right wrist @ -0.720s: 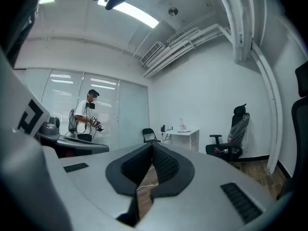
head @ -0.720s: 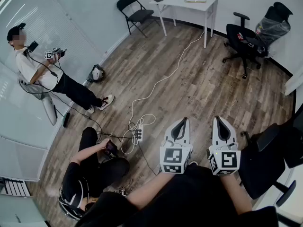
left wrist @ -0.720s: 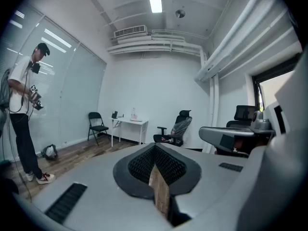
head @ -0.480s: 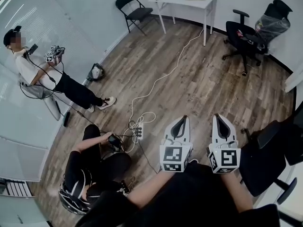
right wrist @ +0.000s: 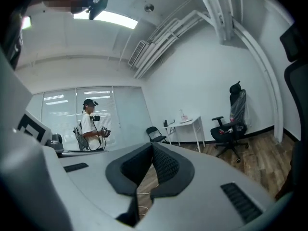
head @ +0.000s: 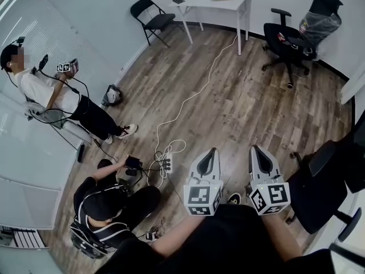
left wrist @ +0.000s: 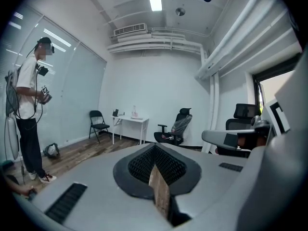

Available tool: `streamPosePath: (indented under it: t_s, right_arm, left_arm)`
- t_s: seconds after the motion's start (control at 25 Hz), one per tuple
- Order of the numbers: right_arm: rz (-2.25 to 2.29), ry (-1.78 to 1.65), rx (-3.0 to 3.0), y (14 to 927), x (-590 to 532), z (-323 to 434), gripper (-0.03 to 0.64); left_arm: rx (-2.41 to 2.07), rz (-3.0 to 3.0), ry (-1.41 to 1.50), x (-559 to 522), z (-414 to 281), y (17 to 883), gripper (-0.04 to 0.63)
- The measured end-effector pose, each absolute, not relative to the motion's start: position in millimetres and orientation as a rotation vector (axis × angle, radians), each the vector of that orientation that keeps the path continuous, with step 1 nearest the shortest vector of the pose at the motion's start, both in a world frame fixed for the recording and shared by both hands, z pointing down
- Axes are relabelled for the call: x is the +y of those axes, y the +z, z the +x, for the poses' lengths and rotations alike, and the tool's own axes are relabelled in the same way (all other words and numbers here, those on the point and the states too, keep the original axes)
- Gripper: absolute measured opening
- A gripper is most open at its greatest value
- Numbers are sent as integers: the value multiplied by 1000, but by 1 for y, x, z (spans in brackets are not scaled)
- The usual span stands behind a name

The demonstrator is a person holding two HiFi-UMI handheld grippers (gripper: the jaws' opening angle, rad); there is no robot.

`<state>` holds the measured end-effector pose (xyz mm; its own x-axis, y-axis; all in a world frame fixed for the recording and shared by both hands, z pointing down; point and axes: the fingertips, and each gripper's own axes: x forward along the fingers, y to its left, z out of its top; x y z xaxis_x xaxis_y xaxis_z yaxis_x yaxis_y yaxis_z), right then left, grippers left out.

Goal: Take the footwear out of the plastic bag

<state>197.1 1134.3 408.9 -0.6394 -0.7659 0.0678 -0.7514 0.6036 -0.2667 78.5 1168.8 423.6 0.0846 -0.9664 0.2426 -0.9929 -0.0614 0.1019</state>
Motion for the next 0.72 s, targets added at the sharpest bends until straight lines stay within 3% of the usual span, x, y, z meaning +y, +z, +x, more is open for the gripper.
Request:
streamPosePath:
  t_s: [0.36,0.72]
  right_arm:
    - [-1379,-562,2716,440,1110,195,18]
    - [-1342,-623,2765,451,1009,151,20]
  left_arm:
    - [-1884,2122,193,1142,65,452,20]
    - [-1822,2192,147,1028,39,456,20]
